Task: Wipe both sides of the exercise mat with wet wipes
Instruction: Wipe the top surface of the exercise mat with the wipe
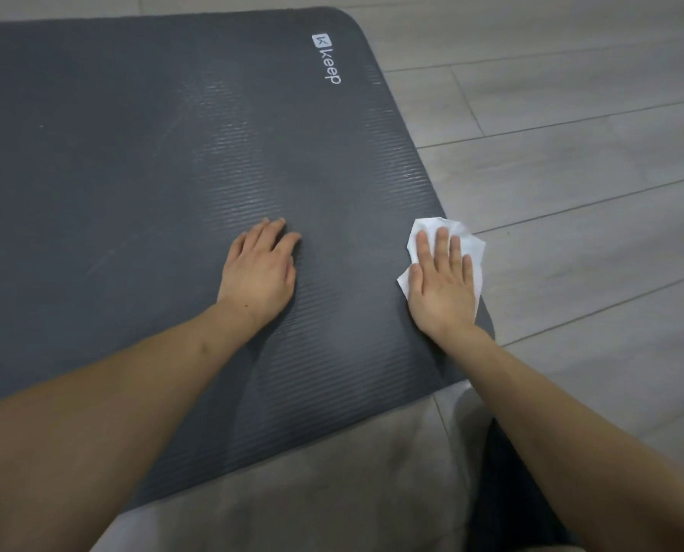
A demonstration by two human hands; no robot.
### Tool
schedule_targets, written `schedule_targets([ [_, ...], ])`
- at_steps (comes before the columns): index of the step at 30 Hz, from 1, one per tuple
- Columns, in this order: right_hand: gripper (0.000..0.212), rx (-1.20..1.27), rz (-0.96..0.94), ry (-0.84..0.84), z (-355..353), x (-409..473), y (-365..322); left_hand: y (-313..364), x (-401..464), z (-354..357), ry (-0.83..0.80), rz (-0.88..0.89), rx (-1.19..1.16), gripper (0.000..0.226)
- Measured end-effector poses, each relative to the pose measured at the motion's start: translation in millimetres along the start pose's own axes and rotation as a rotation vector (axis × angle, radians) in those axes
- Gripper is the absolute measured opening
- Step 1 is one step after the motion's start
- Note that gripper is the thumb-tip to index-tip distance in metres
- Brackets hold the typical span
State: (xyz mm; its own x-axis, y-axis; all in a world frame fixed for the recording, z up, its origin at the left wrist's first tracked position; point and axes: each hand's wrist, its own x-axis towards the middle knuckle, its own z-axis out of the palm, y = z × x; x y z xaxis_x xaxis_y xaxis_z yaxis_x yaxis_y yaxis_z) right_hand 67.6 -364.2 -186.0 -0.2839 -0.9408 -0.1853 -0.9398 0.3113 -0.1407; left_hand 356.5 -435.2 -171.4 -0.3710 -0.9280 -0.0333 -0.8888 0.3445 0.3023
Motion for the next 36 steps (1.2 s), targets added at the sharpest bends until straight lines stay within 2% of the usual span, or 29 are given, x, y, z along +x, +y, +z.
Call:
schedule_targets([
  [7,0.062,-0.076,-0.250,-0.018,20.8,-11.7,-105.2,-69.3,-48.7,-24.2,0.037,-0.126,0.050,0.041],
  [15,0.060,-0.122,-0.534,-0.059,31.4,2.5,-215.4,-168.3,-134.6,-54.8,0.157,-0.530,0.045,0.037],
  [21,0.063,-0.099,-0.851,-0.124,48.4,-24.8,-308.5,-193.0,-188.8,-67.5,0.179,-0.716,0.042,0.039],
  [25,0.064,-0.074,-1.042,-0.209,54.9,-49.4,-328.7,-198.5,-213.9,-71.8,0.176,-0.780,0.059,0.039],
  [29,0.064,0.208,-1.035,-0.323,44.9,-35.6,-320.3,-191.3,-213.3,-73.2,0.187,-0.791,0.042,0.040],
  [36,0.056,0.681,-0.877,-0.308,19.4,-12.8,-272.8,-168.0,-175.2,-69.5,0.202,-0.677,0.038,0.040],
])
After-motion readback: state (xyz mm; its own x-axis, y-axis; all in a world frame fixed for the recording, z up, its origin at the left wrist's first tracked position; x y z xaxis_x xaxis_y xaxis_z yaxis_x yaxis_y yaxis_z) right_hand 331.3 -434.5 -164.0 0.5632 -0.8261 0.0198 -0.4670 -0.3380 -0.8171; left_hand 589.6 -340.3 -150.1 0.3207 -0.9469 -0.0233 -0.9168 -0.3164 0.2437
